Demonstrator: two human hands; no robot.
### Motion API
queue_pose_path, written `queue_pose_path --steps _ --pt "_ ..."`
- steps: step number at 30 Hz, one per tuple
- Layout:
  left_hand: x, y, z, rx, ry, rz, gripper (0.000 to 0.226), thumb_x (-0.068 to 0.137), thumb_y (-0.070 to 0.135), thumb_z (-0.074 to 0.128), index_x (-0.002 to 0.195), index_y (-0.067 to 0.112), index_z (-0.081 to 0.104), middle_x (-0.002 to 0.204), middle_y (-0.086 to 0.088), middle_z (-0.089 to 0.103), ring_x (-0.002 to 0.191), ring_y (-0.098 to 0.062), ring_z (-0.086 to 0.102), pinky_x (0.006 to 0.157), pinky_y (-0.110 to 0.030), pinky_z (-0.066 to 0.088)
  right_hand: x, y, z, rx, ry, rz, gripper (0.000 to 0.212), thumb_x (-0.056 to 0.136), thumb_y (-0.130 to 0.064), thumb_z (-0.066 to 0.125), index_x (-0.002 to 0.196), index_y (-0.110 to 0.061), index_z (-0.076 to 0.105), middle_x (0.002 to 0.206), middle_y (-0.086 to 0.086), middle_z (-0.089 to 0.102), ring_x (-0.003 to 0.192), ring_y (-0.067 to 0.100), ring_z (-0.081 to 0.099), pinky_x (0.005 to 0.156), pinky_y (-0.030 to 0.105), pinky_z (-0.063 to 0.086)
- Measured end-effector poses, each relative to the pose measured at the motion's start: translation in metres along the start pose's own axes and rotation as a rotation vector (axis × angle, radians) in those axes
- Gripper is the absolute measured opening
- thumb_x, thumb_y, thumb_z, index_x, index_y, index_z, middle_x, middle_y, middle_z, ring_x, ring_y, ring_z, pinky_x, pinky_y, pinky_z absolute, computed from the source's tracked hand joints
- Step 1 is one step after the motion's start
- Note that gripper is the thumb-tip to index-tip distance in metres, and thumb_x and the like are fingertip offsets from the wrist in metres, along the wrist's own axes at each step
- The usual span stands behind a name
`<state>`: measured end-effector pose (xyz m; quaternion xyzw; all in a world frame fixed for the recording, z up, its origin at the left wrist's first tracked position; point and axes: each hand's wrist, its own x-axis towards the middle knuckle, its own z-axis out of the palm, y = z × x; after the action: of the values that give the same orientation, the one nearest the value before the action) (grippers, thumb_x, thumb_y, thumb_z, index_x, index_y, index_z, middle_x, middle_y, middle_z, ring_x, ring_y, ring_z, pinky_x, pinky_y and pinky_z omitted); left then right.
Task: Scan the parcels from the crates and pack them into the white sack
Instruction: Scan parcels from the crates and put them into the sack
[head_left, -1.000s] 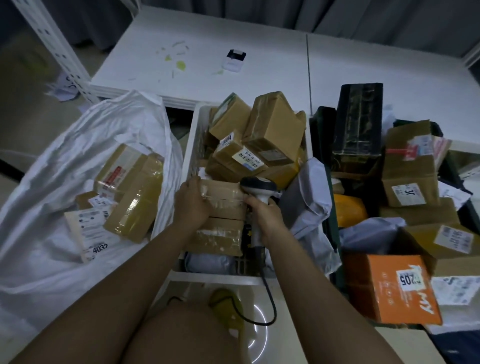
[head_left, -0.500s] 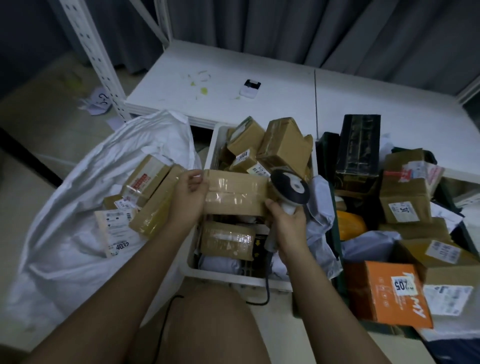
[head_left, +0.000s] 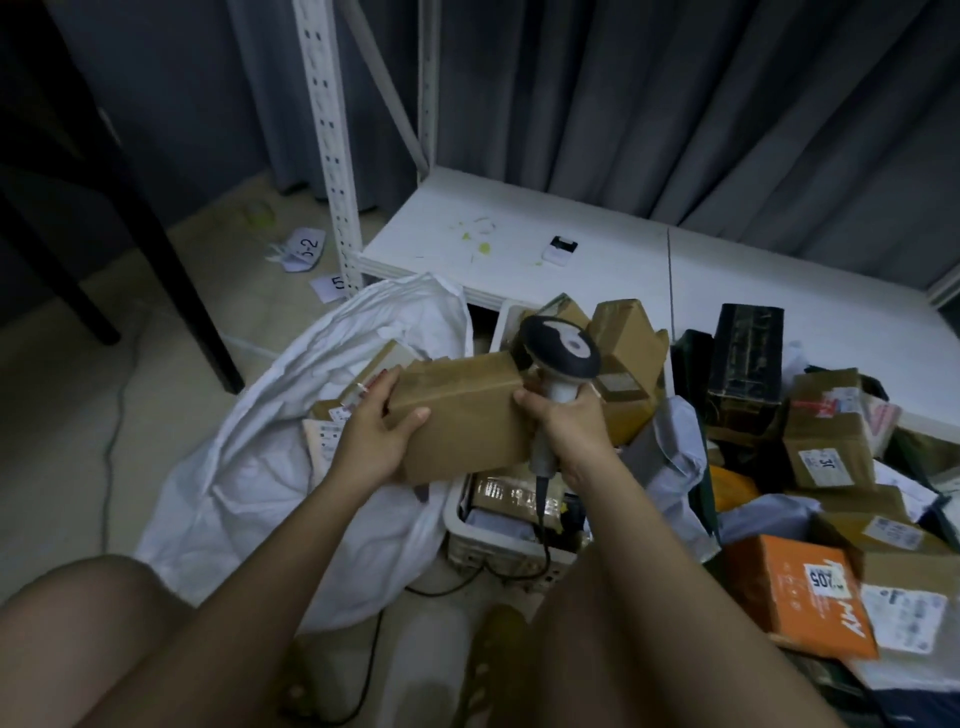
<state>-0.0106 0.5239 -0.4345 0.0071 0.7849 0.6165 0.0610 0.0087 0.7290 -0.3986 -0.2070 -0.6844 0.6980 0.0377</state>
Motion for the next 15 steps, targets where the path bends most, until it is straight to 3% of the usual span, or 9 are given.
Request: queue_pose_path --steps 3,4,7,12,15 --pt "-0.012 -0.020 -0.013 0.018 0.030 -0.044 0.034 0.094 0.018 0.058 0.127 0.017 0.054 0.126 0.002 0.053 0.114 -0.015 0.051 0.084 -0.015 0.045 -0.008 0.012 0.010 0.018 -0.033 0.034 0.023 0.087 -0.003 0.069 0.094 -0.022 0.059 0.092 -0.006 0.067 0.083 0.008 0.063 0.067 0.024 0.051" --pt "-0.015 -0.026 -0.017 0.003 0.031 -0.074 0.029 0.094 0.017 0.057 0.123 0.019 0.056 0.123 0.001 0.054 0.113 -0.016 0.052 0.084 -0.016 0.046 -0.010 0.016 0.011 0.011 -0.030 0.045 0.021 0.086 -0.002 0.069 0.096 -0.019 0.061 0.092 -0.004 0.069 0.084 0.010 0.065 0.067 0.024 0.053" --pt "-0.020 -0.040 -0.028 -0.088 0.048 -0.171 0.023 0.095 0.022 0.055 0.118 0.027 0.057 0.129 -0.003 0.055 0.117 -0.021 0.053 0.097 -0.039 0.048 -0.009 0.030 0.008 -0.024 0.009 0.084 0.028 0.084 -0.002 0.070 0.111 -0.006 0.061 0.101 0.008 0.072 0.083 0.014 0.067 0.063 0.023 0.053" --pt "-0.021 -0.042 -0.027 -0.204 -0.054 -0.283 0.033 0.099 0.021 0.047 0.132 0.016 0.049 0.128 -0.006 0.053 0.112 -0.019 0.054 0.077 -0.024 0.050 -0.008 0.044 -0.001 -0.048 -0.021 0.180 0.038 0.083 -0.018 0.076 0.116 -0.009 0.060 0.104 0.007 0.071 0.093 0.022 0.068 0.081 0.037 0.056" --pt "-0.023 -0.044 -0.016 -0.220 0.001 -0.308 0.035 0.099 0.019 0.047 0.134 0.018 0.043 0.125 -0.002 0.049 0.110 -0.018 0.052 0.079 -0.031 0.051 -0.010 0.047 0.000 0.025 -0.052 0.182 0.034 0.084 -0.015 0.075 0.113 -0.010 0.060 0.098 0.003 0.072 0.087 0.016 0.070 0.070 0.028 0.055"
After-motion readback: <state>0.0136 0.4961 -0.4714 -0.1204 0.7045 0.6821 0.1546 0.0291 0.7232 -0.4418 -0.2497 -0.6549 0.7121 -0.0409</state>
